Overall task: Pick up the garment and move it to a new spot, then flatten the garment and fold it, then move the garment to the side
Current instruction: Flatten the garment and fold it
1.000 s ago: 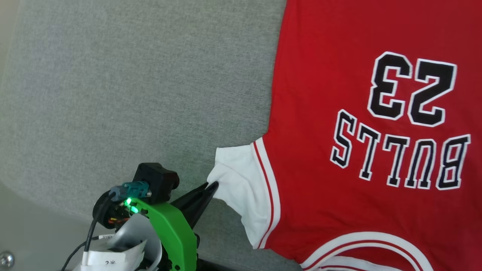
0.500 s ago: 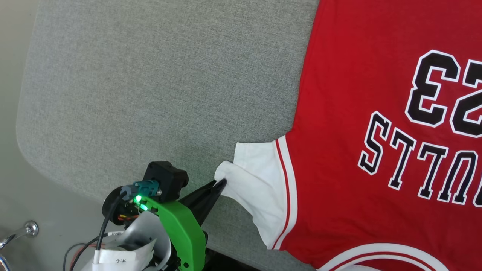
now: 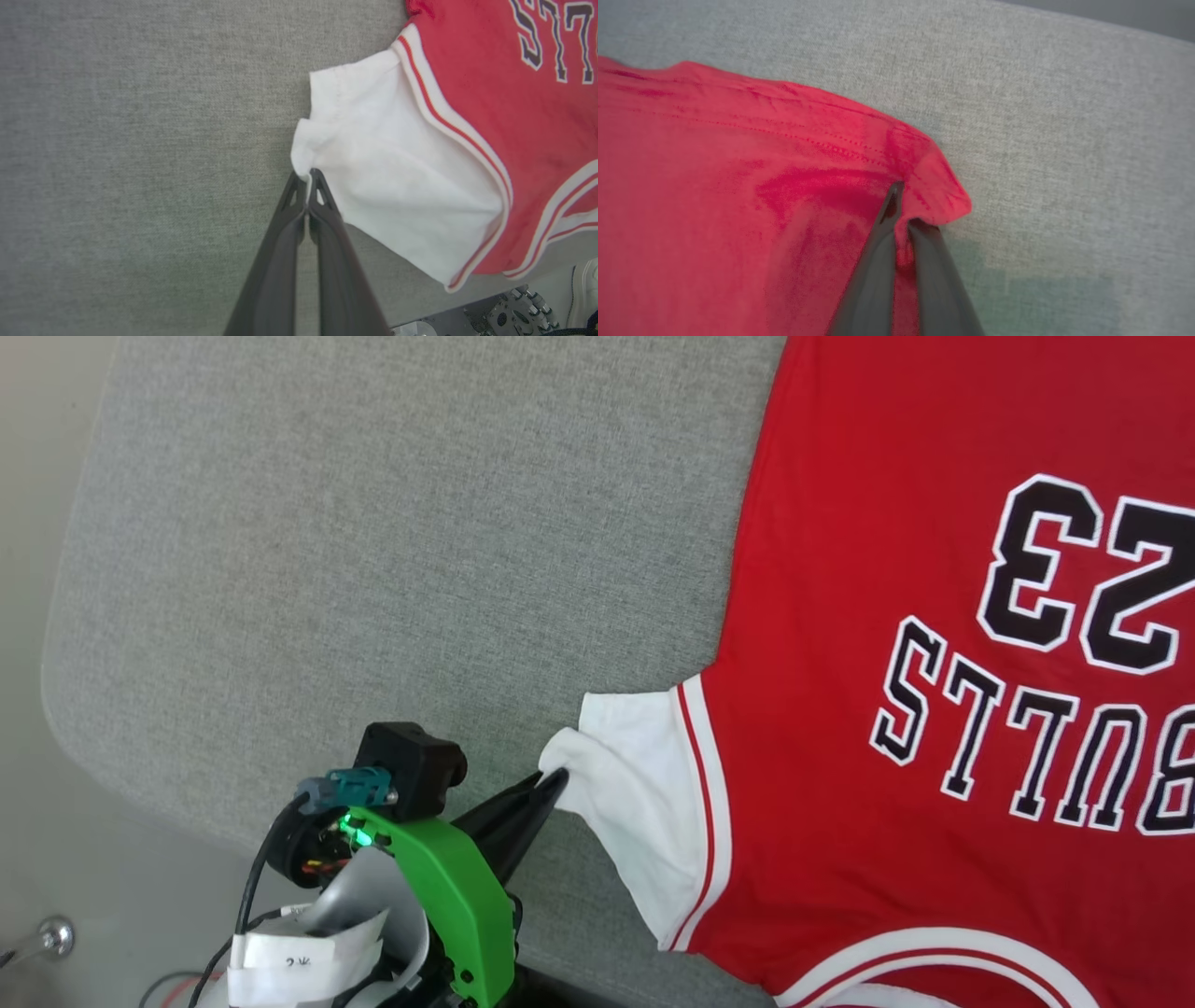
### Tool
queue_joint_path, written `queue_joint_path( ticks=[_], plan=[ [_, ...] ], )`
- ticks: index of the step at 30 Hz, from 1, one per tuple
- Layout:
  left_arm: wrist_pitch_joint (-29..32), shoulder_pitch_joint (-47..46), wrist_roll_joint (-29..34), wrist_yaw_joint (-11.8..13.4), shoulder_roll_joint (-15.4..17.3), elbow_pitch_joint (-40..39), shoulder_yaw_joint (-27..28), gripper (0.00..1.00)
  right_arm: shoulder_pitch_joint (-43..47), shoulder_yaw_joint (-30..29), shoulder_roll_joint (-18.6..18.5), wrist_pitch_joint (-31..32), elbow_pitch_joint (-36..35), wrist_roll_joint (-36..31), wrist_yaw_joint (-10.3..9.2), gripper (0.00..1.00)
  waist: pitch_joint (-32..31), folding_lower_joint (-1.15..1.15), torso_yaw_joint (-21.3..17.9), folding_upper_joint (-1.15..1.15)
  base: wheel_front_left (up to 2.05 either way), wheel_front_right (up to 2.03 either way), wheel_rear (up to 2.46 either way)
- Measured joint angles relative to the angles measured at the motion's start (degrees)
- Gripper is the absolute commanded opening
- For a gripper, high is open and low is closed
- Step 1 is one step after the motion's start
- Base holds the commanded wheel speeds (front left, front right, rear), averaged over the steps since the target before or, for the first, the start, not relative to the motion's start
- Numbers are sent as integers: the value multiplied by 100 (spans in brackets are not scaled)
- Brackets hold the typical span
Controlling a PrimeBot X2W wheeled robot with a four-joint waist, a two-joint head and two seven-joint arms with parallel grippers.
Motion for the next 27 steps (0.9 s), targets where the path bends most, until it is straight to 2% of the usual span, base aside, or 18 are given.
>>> queue_joint_path(
  ticks=[8, 15, 27],
  plan=[
    [-18, 32, -146, 41, 32, 293, 111, 0, 1106, 133, 29, -678, 101, 470, 0, 0, -617, -1, -250, 0, 0, 0, 0],
    [-15, 279, -183, 148, 126, 515, 147, 0, 2285, 15, 301, -1146, 151, 936, 0, 0, -1323, -1, -526, 0, 0, 0, 0],
    [-11, 835, -277, 308, 207, 617, 145, 0, 4341, -93, 338, -1384, -624, 1437, 0, 0, -2437, -1, -1055, 0, 0, 0, 0]
  ],
)
